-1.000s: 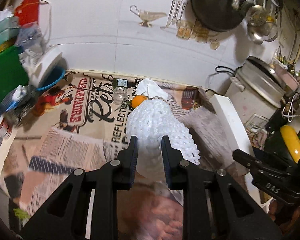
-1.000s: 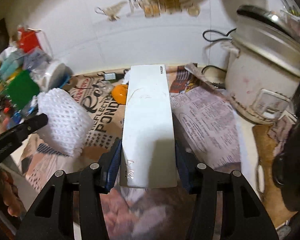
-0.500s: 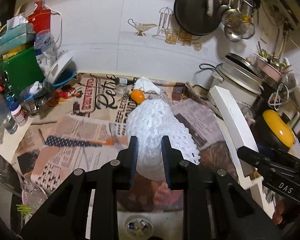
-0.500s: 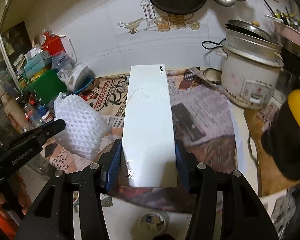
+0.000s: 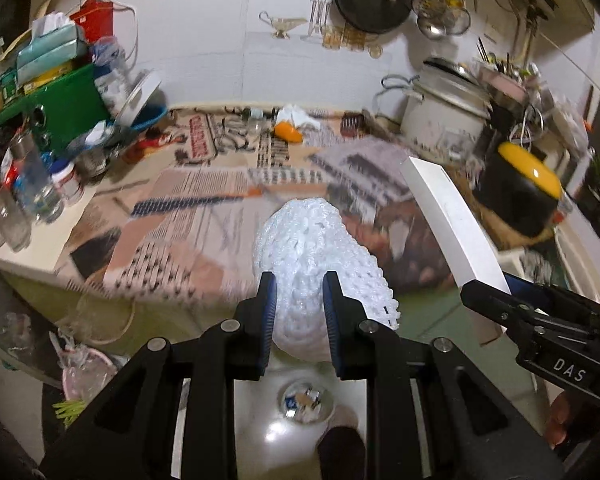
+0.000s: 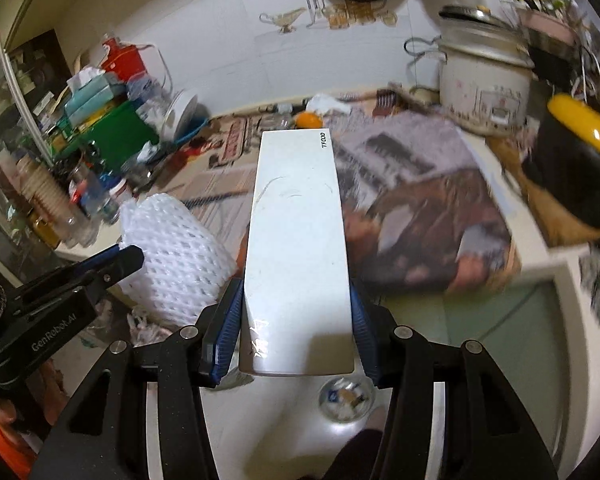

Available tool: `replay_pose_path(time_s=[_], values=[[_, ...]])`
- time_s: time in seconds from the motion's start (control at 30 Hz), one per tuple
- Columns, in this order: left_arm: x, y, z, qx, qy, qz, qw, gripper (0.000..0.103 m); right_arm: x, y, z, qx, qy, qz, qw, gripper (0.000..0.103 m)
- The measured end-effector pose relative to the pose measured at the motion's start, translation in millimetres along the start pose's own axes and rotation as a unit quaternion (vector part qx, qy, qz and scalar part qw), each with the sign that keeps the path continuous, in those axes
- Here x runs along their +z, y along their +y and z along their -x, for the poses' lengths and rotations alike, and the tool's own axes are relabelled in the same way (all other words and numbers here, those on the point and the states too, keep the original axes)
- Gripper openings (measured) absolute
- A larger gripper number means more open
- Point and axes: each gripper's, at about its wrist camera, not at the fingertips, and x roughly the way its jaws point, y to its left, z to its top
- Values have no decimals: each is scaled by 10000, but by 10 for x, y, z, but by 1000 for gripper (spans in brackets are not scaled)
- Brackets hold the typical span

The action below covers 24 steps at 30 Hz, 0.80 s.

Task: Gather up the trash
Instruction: 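Carry the mesh net and white carton off the counter over the floor bin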

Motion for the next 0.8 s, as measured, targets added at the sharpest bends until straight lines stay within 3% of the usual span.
replay_pose_path(time_s=[0.37, 0.8], values=[[-742, 38, -91, -104, 722, 52, 9973, 23, -679, 36, 55, -242, 689, -228, 9971, 48], [-1520, -223, -966, -42, 1455, 103, 9893, 23, -1542, -575, -587, -358, 1757, -554, 9822, 48]])
